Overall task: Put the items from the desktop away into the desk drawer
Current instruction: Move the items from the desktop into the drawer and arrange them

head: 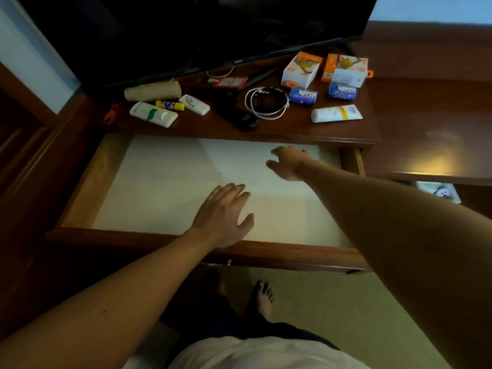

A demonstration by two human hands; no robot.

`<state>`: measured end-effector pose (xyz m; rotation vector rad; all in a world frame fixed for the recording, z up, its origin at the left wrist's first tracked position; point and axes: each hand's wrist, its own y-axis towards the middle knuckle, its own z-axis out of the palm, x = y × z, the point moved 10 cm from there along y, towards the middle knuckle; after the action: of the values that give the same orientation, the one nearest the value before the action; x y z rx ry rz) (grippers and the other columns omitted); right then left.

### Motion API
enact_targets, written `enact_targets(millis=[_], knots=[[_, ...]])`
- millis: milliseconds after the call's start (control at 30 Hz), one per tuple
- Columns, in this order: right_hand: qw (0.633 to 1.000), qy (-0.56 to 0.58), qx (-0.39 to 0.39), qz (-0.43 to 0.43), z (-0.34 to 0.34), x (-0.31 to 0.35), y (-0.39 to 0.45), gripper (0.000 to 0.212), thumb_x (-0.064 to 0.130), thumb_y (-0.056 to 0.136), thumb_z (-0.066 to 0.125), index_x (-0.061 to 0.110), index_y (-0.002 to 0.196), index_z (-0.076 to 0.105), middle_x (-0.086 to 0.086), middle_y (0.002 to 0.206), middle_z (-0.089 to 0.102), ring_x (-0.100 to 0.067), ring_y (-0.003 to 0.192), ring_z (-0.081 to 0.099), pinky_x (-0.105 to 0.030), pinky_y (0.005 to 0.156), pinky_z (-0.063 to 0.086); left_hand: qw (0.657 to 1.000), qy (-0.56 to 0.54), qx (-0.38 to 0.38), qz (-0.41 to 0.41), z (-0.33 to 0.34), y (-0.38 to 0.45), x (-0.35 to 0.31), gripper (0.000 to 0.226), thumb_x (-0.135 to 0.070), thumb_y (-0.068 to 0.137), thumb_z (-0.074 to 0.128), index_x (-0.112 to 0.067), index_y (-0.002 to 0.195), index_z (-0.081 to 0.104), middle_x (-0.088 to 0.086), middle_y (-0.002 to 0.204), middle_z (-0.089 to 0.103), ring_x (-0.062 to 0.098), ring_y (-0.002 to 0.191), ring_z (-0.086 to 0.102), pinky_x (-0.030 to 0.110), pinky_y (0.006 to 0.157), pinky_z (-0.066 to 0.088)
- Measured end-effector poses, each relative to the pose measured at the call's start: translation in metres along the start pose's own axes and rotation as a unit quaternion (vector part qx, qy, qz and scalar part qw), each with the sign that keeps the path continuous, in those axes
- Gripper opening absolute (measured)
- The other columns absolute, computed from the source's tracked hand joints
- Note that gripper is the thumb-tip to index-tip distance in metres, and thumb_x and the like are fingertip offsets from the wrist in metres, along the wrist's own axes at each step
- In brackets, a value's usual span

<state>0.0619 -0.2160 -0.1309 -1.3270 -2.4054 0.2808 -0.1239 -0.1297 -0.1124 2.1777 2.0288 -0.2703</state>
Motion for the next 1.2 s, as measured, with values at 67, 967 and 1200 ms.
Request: enact_targets(millis=[67,967,1200], knots=[[0.999,0.027,-0.023,-0.009,-0.014,-0.006,0.0,0.054,0.042,0.099,0.049,0.021,0.149,0.044,-0.008,0.155,0.043,-0.03,0.141,0.039,-0.048,0.117,0.029,1.0,-0.004,0.002,0.002,-0.011,0.036,0.003,0.057,-0.042,0.097,0.048,-0.015,0.147,0.047,0.005,0.158,0.038,0.024,0.147,0.029,0.042,0.122,0.019],[0.967,0.12,-0.189,0.12,-0.175,-0.185,0.1,0.05,0.023,0.09,0.055,0.022,0.14,0.053,-0.004,0.146,0.051,-0.028,0.135,0.044,-0.05,0.111,0.035,0.997,-0.019,-0.034,0.071,-0.083,0.431,-0.024,0.048,-0.027,0.09,0.06,-0.013,0.135,0.057,0.007,0.144,0.052,0.027,0.131,0.048,0.041,0.108,0.04],[0.946,0.05,-0.252,0.198,-0.207,-0.23,0.174,0.057,0.053,0.098,0.039,0.022,0.146,0.043,-0.012,0.155,0.037,-0.039,0.142,0.028,-0.058,0.11,0.028,0.992,0.095,0.0,-0.082,-0.053,0.5,-0.005,0.069,-0.061,0.089,0.056,-0.02,0.143,0.045,0.008,0.146,0.045,0.033,0.132,0.041,0.047,0.104,0.037]])
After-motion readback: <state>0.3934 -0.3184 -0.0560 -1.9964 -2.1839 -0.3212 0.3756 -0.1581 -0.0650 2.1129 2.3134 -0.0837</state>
